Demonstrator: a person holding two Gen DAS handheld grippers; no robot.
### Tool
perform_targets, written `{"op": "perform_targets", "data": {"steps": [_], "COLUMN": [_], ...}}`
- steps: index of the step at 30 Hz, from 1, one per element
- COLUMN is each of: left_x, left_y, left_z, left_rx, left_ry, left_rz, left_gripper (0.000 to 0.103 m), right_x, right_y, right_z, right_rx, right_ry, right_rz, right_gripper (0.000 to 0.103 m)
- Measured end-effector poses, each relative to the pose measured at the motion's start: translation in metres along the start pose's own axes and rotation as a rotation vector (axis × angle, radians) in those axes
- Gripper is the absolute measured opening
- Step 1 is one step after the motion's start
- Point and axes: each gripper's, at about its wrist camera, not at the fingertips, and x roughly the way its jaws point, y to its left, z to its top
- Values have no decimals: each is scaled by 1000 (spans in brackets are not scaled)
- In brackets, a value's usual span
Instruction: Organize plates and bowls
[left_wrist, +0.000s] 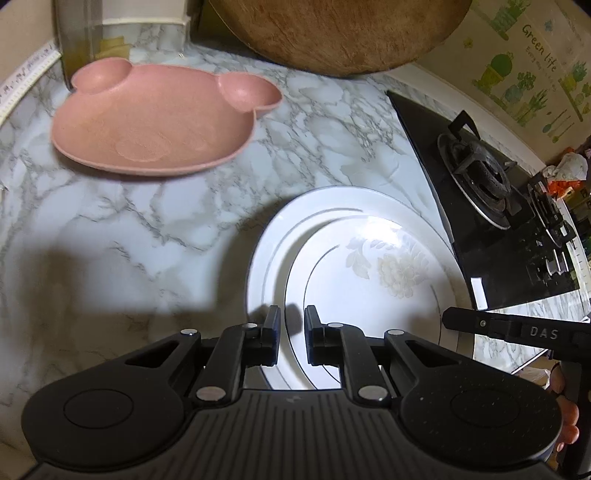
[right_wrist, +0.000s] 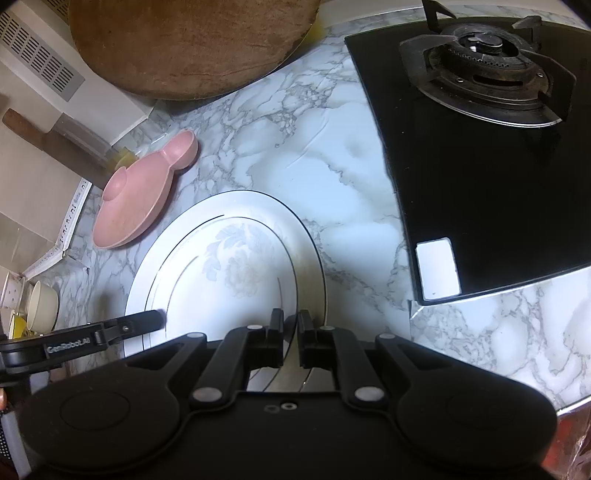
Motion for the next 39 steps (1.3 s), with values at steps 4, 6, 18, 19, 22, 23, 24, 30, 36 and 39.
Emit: {"op": "perform_targets", "data": {"steps": [4, 6, 18, 19, 22, 23, 24, 30, 36, 39], "left_x": [-11, -14, -31, -33, -39, -41, -43, -56, -72, -84], "left_y": [3, 3, -3, -3, -6, -7, -7, -5, 3, 7], "left_z": [3, 3, -4, -5, -5, -5, -6, -8, -6, -6], "left_rx": [8, 9, 38, 42, 56, 62, 63, 61, 52, 49], "left_ry": [-31, -42, -99, -104, -122, -128, -135, -165, -206, -258], "left_rz": [11, 15, 31, 33, 38, 39, 41, 39, 38, 51], "left_gripper": [13, 13, 13, 13, 13, 13, 13, 14, 33, 65], "right_x": [5, 6, -2, -4, -15, -19, -22, -45, -57, -57], "right_y": [-1, 0, 9, 10, 15, 17, 20, 44, 69, 80], "right_z": [2, 3, 4, 4, 3, 2, 2, -1, -2, -1], "right_rx": [0, -4, -73, -84, -108, -118, -130, -183, -223, -223], "right_ry": [8, 5, -20, -30, -60, -71, -82, -151, -203, -218], "right_rz": [17, 16, -11, -13, -12, -11, -9, 11, 14, 21], "right_gripper": [9, 9, 19, 21, 30, 32, 37, 55, 69, 75]}}
